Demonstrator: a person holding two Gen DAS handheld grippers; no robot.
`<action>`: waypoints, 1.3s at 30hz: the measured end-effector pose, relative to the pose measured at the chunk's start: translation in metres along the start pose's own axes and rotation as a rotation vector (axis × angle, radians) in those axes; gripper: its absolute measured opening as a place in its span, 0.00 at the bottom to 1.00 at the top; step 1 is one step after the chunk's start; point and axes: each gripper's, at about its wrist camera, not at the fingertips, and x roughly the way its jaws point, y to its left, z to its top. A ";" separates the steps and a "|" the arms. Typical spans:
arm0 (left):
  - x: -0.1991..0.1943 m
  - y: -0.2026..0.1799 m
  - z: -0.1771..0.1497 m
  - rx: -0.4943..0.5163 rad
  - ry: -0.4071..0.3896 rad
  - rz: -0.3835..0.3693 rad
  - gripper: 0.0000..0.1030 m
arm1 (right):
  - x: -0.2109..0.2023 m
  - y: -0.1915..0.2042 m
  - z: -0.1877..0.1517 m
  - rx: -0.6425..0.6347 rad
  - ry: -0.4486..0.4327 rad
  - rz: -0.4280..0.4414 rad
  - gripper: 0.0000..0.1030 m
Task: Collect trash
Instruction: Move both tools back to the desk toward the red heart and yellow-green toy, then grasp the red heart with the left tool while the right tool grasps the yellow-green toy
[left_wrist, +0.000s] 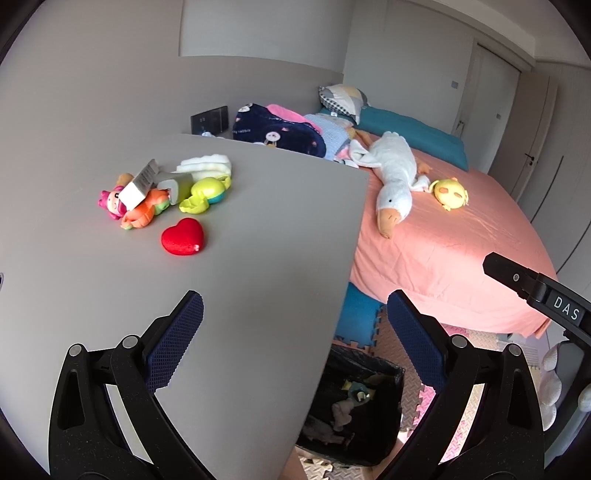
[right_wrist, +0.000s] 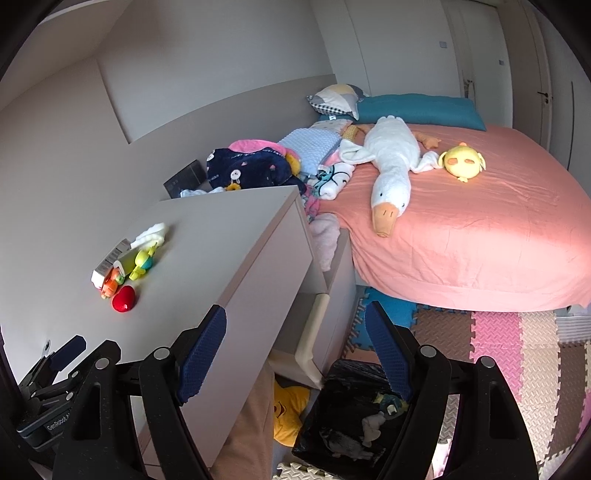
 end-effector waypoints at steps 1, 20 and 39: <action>0.000 0.006 0.001 -0.008 -0.001 0.008 0.93 | 0.003 0.005 0.000 -0.007 0.005 0.007 0.76; 0.015 0.092 0.019 -0.091 -0.006 0.130 0.93 | 0.055 0.087 0.006 -0.084 0.061 0.069 0.76; 0.084 0.101 0.041 -0.034 0.074 0.115 0.59 | 0.110 0.126 0.036 -0.140 0.077 0.089 0.76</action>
